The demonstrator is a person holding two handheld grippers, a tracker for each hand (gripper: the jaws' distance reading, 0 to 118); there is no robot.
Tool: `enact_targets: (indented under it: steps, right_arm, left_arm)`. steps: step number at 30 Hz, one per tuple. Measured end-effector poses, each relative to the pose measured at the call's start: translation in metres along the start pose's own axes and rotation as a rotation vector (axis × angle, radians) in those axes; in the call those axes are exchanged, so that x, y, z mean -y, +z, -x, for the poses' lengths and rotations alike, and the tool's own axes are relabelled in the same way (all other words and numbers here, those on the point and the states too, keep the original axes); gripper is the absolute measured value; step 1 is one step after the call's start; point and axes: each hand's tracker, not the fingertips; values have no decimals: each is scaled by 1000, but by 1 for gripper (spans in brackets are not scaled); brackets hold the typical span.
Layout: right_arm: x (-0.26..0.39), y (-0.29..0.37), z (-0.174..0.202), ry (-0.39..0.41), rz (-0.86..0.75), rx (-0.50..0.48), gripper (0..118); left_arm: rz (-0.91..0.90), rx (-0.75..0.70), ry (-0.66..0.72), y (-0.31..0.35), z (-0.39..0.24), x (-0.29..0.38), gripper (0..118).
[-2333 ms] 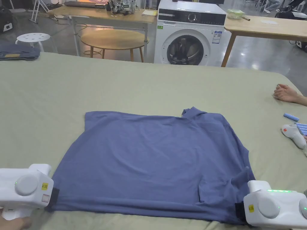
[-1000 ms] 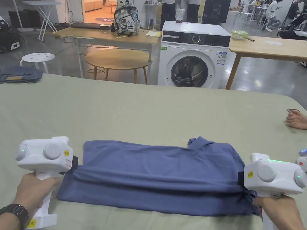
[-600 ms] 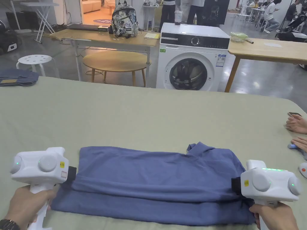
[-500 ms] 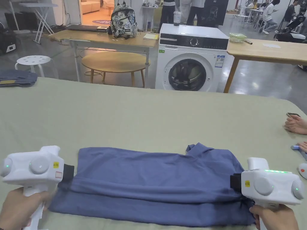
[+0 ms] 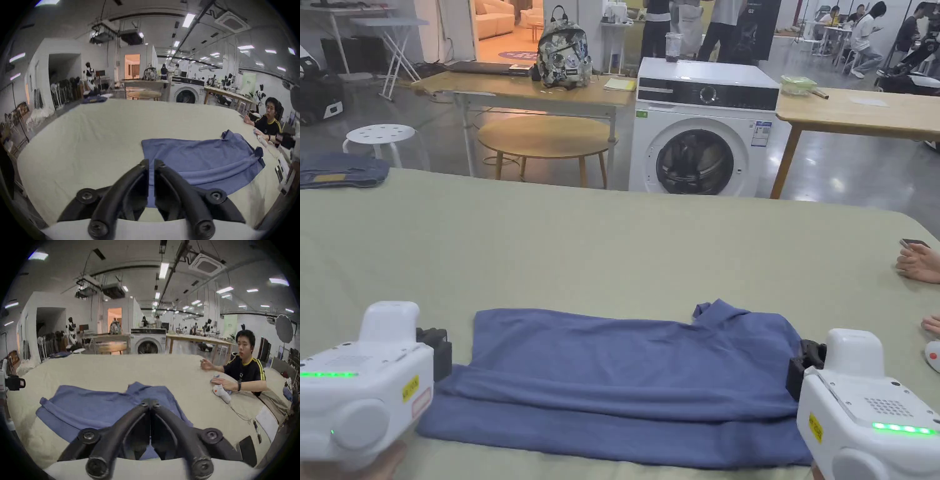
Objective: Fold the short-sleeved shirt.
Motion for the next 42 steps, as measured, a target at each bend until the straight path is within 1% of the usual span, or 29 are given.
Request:
enact_targets:
  steps: [3,10,15,17,19,21,22,23,24,25,28,31,33,35,36,38,39,40,42]
  right_arm:
    - [1,13,6,-21,-26,-19,0]
    - [5,29,9,-46,-33,-16,0]
    - [12,29,6,-35,-9,-11,0]
    - [16,26,4,-35,8,-12,0]
    - [20,24,2,-25,26,-7,0]
    - [25,22,0,-19,41,-3,0]
    - [27,21,-1,-20,46,-1,0]
    - [29,19,-2,-21,57,1,0]
    - [30,18,-3,-22,65,3,0]
    - [33,18,-4,-22,70,5,0]
    - [38,16,-7,-21,91,5,0]
    - [45,16,-9,-15,108,5,0]
    - [48,15,-9,-9,119,6,0]
    - [51,15,-11,-8,130,6,0]
    - [53,15,-12,-10,136,6,0]
    - [55,14,-15,-18,148,12,0]
    - [57,13,-18,-27,154,16,0]
    - [58,11,-22,-37,165,18,0]
    - [58,6,-32,-51,200,32,0]
  left_arm:
    - [9,19,6,5,-2,7,0]
    - [75,28,22,3,10,23,0]
    - [224,20,50,-23,34,27,0]
    - [306,59,52,-43,48,26,0]
    - [352,47,83,-61,58,25,0]
    - [456,100,136,-84,71,23,0]
    - [468,100,154,-93,75,23,3]
    - [493,111,165,-102,79,24,16]
    - [534,108,174,-113,82,23,35]
    - [561,81,178,-121,84,24,50]
    - [651,59,176,-128,70,29,54]
    - [713,-9,143,-142,64,39,54]
    - [733,-6,130,-149,60,45,54]
    - [724,-33,89,-139,45,44,49]
    - [718,-60,49,-138,38,43,44]
    - [705,-69,-36,-136,21,47,23]
    - [687,-65,-74,-139,23,45,23]
    - [688,-52,-79,-138,18,46,20]
    - [683,-26,-71,-131,15,47,3]
